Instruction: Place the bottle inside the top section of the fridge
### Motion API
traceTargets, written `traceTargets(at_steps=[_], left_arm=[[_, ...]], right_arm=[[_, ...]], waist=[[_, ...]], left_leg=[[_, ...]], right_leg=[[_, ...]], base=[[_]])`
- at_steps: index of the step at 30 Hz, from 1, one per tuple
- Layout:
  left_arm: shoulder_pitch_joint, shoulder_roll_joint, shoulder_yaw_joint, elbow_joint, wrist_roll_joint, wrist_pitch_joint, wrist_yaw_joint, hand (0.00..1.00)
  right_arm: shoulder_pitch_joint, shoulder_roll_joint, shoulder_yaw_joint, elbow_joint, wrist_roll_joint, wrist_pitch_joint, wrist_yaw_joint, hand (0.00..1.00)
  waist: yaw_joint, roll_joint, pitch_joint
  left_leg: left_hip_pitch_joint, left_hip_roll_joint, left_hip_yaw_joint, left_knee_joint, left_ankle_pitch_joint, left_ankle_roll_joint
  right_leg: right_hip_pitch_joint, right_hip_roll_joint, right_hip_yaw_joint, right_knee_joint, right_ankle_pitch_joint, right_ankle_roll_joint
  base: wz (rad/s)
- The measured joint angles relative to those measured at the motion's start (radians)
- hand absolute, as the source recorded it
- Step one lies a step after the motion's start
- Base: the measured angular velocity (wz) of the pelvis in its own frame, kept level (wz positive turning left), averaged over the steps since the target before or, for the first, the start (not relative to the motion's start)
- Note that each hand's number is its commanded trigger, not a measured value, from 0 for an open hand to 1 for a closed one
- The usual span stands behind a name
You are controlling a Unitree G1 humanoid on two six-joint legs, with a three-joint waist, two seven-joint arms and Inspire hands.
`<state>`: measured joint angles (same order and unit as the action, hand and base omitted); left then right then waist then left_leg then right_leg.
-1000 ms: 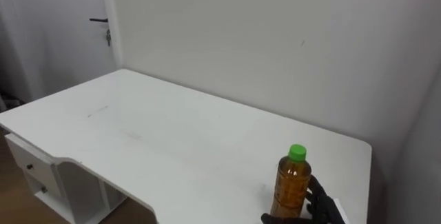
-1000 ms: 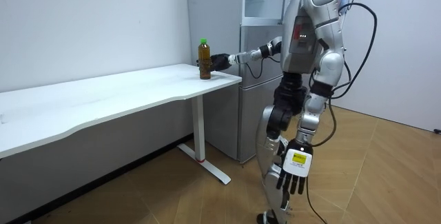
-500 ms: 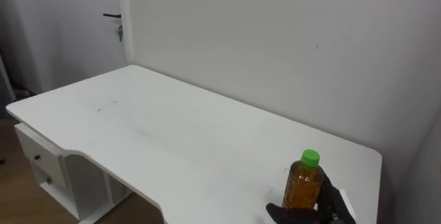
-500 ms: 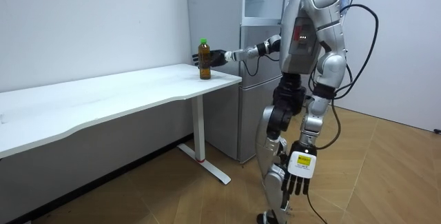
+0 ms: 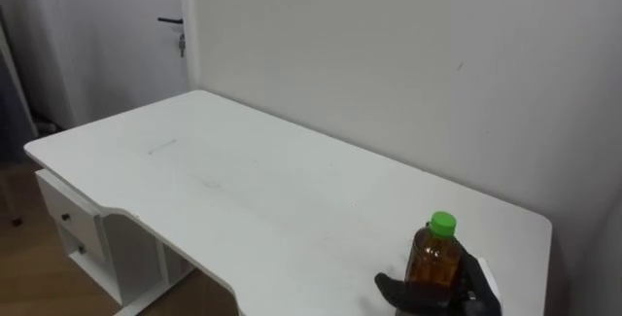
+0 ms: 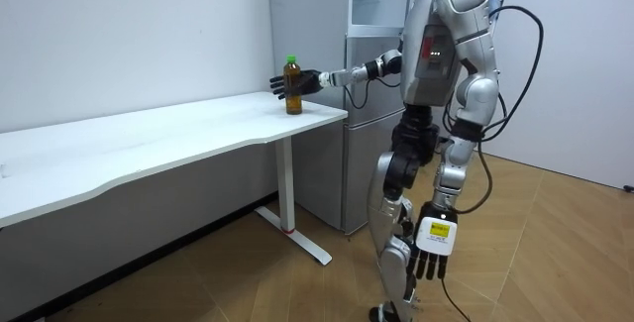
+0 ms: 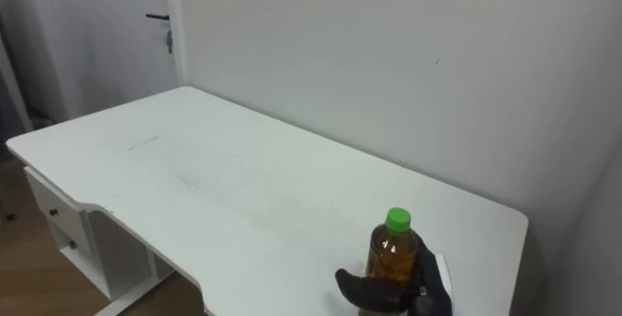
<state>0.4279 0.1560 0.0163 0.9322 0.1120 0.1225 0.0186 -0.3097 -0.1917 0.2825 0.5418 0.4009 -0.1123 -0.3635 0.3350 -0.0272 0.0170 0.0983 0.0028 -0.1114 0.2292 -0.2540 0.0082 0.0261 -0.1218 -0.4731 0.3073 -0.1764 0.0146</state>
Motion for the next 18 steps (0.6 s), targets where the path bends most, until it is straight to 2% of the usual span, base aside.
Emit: traceTargets(at_steps=[8,14,18], left_arm=[[0.000,0.000,0.002,0.000,0.000,0.000,0.000,0.00],[0.009,-0.001,0.002,-0.001,-0.001,0.001,0.001,0.00],[0.024,-0.002,0.002,-0.011,-0.030,-0.005,0.019,0.00]], right_arm=[[0.000,-0.004,-0.001,0.011,0.029,0.000,0.007,1.00],[0.003,-0.007,0.000,0.035,0.040,-0.004,0.009,1.00],[0.012,-0.007,-0.004,0.029,0.113,-0.005,0.031,1.00]], waist=[[-0.002,0.004,-0.0002],[-0.004,0.015,-0.0022],[-0.014,0.017,-0.0051]], left_leg=[[0.002,0.000,-0.008,0.003,0.000,0.000],[0.016,0.000,-0.016,0.004,0.000,0.000],[0.017,0.000,-0.016,0.005,0.000,-0.001]], right_leg=[[0.009,0.000,-0.008,-0.001,0.000,0.000],[0.030,0.001,-0.018,-0.010,0.000,0.000],[0.034,0.002,-0.017,-0.013,0.000,0.000]], base=[[0.03],[0.05],[0.01]])
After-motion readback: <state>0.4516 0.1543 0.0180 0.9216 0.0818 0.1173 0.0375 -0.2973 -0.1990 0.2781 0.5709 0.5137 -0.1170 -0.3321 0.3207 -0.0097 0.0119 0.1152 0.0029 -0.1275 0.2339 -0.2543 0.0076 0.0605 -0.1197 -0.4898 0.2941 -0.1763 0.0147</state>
